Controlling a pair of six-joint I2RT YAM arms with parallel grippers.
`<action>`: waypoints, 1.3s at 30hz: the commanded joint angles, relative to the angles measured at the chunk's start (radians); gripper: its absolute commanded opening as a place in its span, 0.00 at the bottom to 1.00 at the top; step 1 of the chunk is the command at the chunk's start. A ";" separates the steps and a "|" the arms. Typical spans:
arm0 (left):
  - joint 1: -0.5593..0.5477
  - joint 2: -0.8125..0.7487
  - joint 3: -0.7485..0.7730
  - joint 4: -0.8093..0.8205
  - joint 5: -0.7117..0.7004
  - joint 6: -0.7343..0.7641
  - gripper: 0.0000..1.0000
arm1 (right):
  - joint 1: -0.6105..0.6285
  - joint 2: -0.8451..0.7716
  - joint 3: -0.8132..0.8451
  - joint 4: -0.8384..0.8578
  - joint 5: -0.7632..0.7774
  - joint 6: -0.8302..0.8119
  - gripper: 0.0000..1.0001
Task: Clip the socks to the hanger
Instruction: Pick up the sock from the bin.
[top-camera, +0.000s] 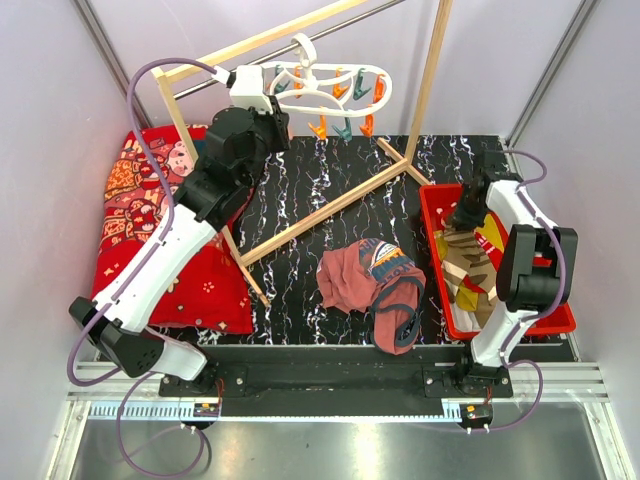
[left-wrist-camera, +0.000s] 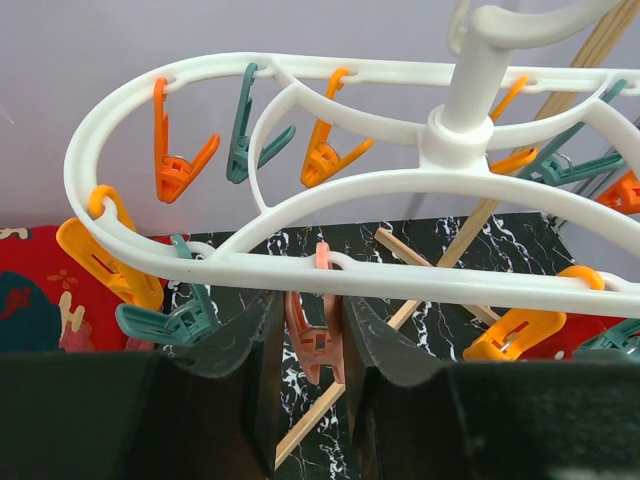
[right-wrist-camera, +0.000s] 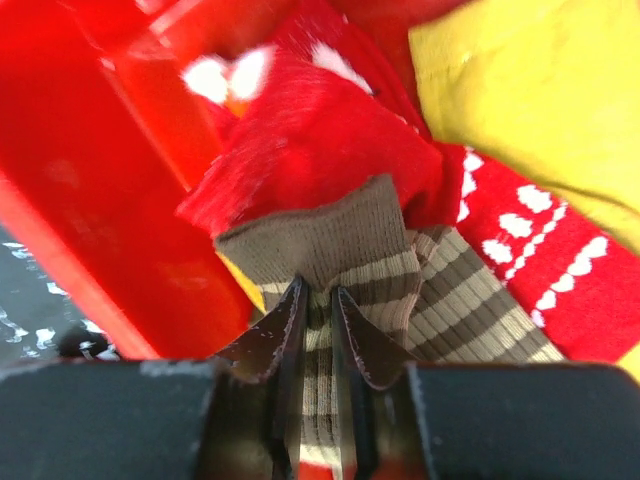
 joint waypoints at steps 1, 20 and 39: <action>0.004 -0.035 0.004 0.010 -0.004 -0.010 0.00 | -0.004 0.018 -0.009 0.041 0.003 0.024 0.21; 0.004 -0.057 0.003 0.004 0.004 -0.012 0.00 | -0.004 -0.293 -0.093 -0.024 -0.005 0.079 0.00; 0.005 -0.081 0.006 -0.001 0.036 -0.036 0.00 | -0.004 -0.680 -0.072 0.123 -0.253 -0.034 0.00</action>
